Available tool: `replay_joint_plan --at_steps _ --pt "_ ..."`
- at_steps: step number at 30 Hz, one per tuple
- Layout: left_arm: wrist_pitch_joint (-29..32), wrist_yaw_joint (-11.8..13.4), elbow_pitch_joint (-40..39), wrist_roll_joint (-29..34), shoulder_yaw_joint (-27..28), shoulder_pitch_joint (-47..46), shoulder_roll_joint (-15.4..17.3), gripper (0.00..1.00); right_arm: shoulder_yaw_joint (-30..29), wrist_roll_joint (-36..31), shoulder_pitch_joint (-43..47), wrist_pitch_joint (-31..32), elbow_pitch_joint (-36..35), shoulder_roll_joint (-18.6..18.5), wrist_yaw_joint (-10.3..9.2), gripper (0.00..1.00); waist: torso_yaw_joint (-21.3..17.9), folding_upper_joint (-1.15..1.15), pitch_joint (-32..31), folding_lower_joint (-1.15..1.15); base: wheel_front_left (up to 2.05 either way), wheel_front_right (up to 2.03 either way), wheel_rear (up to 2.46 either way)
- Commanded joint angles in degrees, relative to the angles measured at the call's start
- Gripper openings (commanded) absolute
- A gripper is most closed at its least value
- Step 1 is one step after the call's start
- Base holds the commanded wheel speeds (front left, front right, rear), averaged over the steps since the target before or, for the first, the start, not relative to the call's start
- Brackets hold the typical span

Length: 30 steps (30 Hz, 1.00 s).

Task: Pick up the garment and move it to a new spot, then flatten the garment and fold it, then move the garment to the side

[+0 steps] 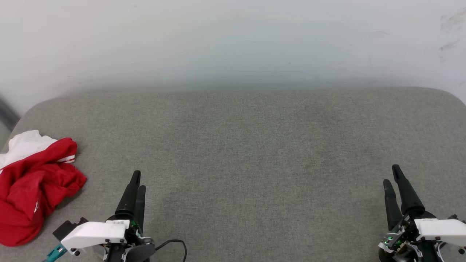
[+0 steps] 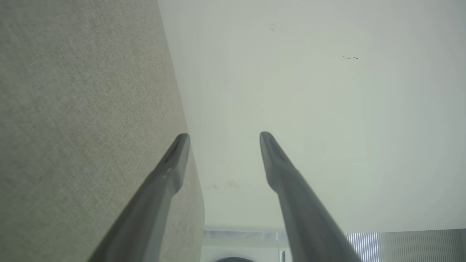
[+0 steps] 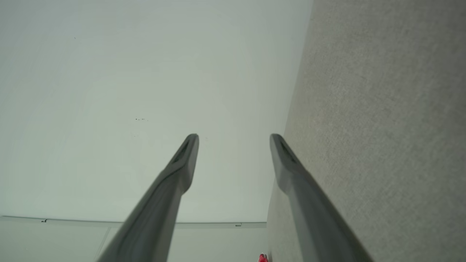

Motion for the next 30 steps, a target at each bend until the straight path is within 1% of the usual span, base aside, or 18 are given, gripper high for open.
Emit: replay_joint_plan --at_steps 1,9,14,19,25,30 --pt "-0.76 -0.01 -1.73 1.01 -0.96 -1.9 0.24 1.0 0.2 -0.77 -0.39 -0.77 -1.69 -0.32 0.01 1.0 0.05 0.0 -0.03 0.0 0.0 0.0 0.0" --pt "-2.81 -0.01 -4.25 6.61 -3.04 -2.14 0.27 1.0 1.11 -3.97 0.03 -2.84 -3.72 -0.94 0.01 1.0 0.16 0.0 -0.1 0.0 0.0 0.0 0.0" --pt "-3.99 -0.01 -5.11 12.21 -3.99 -2.14 0.25 1.0 2.0 -8.53 0.19 -4.05 -4.79 -1.83 0.01 1.0 0.29 0.0 -0.14 0.0 0.0 0.0 0.0" --pt "-5.11 -0.01 -5.35 19.3 -5.06 -2.55 0.23 1.0 2.3 -17.23 0.25 -5.16 -5.57 -2.35 0.01 1.0 0.47 0.0 -0.23 0.0 0.0 0.0 0.0" --pt "-6.39 0.06 -5.35 29.83 -5.54 -2.81 0.21 1.0 2.83 -28.06 0.47 -6.42 -6.63 -2.25 0.01 1.0 0.57 0.0 -0.39 0.0 0.0 0.0 0.0" --pt "-7.39 0.97 -5.26 37.46 -5.86 -2.87 0.22 1.0 2.89 -36.95 0.73 -6.65 -6.98 -2.03 0.01 1.0 0.59 0.0 -0.49 0.0 0.0 0.0 0.0"
